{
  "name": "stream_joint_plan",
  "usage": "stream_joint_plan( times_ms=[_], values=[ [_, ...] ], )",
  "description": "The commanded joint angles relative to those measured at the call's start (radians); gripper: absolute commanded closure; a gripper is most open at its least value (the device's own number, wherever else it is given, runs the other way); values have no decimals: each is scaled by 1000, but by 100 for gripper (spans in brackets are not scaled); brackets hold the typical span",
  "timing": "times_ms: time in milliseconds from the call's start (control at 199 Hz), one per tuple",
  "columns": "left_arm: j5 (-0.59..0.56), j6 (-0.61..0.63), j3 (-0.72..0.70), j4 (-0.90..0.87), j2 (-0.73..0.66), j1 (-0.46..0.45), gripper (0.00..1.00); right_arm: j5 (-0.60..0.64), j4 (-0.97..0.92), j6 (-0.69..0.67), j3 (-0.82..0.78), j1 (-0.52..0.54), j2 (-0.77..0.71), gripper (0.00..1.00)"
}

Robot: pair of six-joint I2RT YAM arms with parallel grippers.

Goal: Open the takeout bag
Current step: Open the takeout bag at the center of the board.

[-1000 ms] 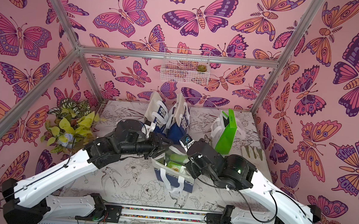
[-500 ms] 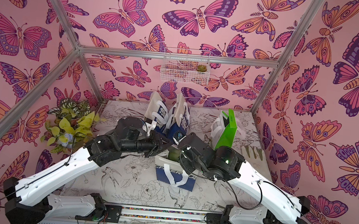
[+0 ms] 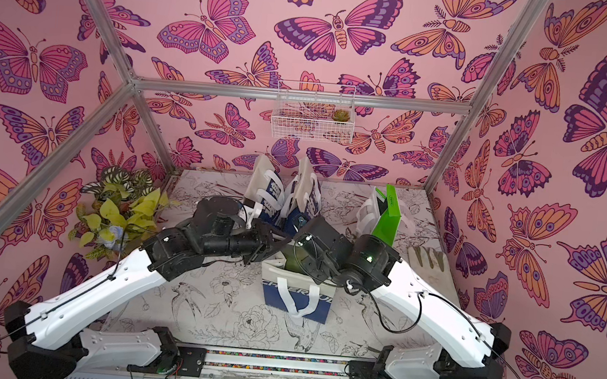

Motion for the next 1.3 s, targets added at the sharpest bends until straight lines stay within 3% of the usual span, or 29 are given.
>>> stream_joint_plan(
  times_ms=[0, 125, 326, 482, 753, 863, 1014, 1099, 1204, 1300],
  values=[
    [10, 63, -1, -56, -26, -22, 67, -81, -40, 14, 44, -6, -12, 100],
    [6, 186, 63, -191, -27, -96, 65, -202, -69, 20, 47, -7, -6, 100],
    [-90, 308, 129, -446, -53, -233, 60, -218, -76, 41, 40, -25, -17, 100],
    [-157, 262, 106, -497, -28, -292, 57, -215, -79, 61, 45, -60, -7, 100],
    [-250, 161, 103, -414, 29, -283, 44, -260, -65, 91, 55, -60, -43, 100],
    [-252, 124, 87, -395, 47, -279, 34, -263, -71, 95, 53, -61, -57, 100],
    [-272, 91, 49, -376, 33, -275, 33, -266, -80, 102, 46, -60, -67, 100],
    [-266, 85, 33, -377, 29, -270, 38, -265, -78, 108, 42, -60, -73, 100],
    [-248, 87, 18, -376, 31, -261, 52, -259, -80, 113, 50, -60, -71, 100],
    [-233, 95, 13, -375, 29, -246, 75, -258, -84, 118, 59, -60, -65, 100]
  ],
)
